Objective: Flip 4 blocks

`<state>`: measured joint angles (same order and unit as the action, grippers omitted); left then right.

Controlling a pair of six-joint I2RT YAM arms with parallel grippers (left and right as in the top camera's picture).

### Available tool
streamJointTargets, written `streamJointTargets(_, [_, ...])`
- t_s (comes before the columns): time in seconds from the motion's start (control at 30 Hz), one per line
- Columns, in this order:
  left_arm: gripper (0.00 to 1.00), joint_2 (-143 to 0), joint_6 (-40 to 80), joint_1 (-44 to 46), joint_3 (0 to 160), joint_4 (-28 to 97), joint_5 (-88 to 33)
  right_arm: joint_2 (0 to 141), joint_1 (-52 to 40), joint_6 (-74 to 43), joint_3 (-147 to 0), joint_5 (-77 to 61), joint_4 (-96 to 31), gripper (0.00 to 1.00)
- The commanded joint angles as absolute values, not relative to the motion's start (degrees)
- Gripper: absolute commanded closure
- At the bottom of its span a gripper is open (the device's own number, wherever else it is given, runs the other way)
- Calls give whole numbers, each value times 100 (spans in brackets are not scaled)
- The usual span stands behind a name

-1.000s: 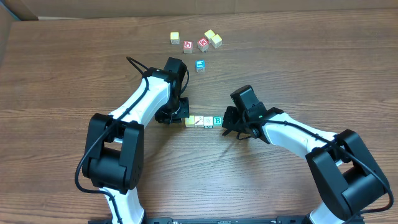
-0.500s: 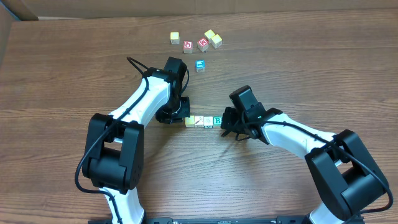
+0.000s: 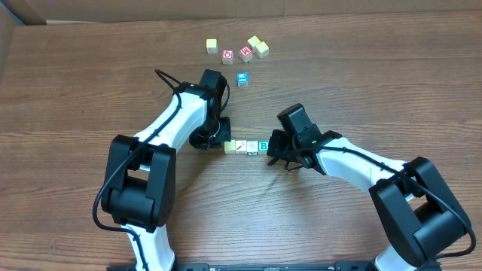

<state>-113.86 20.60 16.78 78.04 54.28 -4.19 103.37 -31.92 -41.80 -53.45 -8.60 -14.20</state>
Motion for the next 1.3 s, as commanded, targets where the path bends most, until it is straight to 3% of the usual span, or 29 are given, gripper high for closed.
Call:
streamJointTargets(0.0, [96, -11463, 2034, 1708, 7771, 5367, -725, 10363, -3214, -4202, -5284, -869, -1380, 96])
streamJointTargets(1.27, [96, -11465, 1667, 1997, 7771, 5089, -707, 10353, -3218, -4206, -5339, -1125, -1636, 96])
